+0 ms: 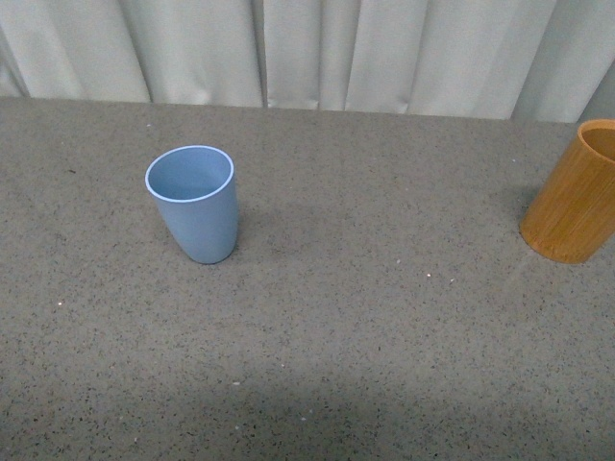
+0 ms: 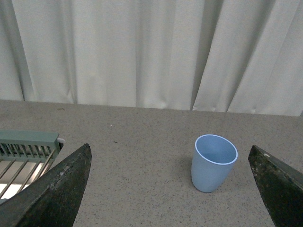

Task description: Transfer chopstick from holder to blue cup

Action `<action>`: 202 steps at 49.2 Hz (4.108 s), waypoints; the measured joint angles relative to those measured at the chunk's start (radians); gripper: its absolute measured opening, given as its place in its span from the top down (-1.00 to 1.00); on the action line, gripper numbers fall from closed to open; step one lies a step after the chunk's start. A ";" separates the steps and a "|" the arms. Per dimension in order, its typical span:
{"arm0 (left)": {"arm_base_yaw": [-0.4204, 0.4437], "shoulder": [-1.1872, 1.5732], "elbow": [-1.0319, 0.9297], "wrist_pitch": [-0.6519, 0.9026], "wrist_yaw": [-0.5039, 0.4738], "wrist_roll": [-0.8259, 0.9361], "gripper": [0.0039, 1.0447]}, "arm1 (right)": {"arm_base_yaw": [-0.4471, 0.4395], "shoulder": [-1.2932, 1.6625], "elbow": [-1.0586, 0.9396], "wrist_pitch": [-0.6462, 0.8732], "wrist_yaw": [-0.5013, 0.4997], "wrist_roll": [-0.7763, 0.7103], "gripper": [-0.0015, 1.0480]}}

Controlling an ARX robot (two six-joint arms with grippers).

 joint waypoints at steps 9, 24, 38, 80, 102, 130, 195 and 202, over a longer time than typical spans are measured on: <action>0.000 0.000 0.000 0.000 0.000 0.000 -0.88 | 0.000 0.000 0.000 0.000 0.000 0.000 -0.81; 0.000 0.000 0.000 0.000 0.000 0.000 -0.88 | 0.000 0.000 0.000 0.000 0.000 0.000 -0.81; 0.000 0.000 0.000 0.000 0.000 0.000 -0.88 | 0.000 0.000 0.000 0.000 0.000 0.000 -0.81; 0.000 0.000 0.000 0.000 0.000 0.000 -0.88 | 0.000 0.000 0.000 0.000 0.000 0.000 -0.81; 0.000 0.000 0.000 0.000 0.000 0.000 -0.88 | 0.000 0.000 0.000 0.000 0.000 0.000 -0.81; 0.000 0.000 0.000 0.000 0.000 0.000 -0.88 | 0.000 0.000 0.000 0.000 0.000 0.000 -0.81; -0.037 0.025 0.011 -0.051 -0.125 -0.089 -0.88 | 0.000 0.000 0.000 0.000 0.000 0.000 -0.81; -0.098 0.114 0.015 -0.076 -0.291 -0.413 -0.88 | 0.000 0.000 0.000 0.000 0.001 0.000 -0.81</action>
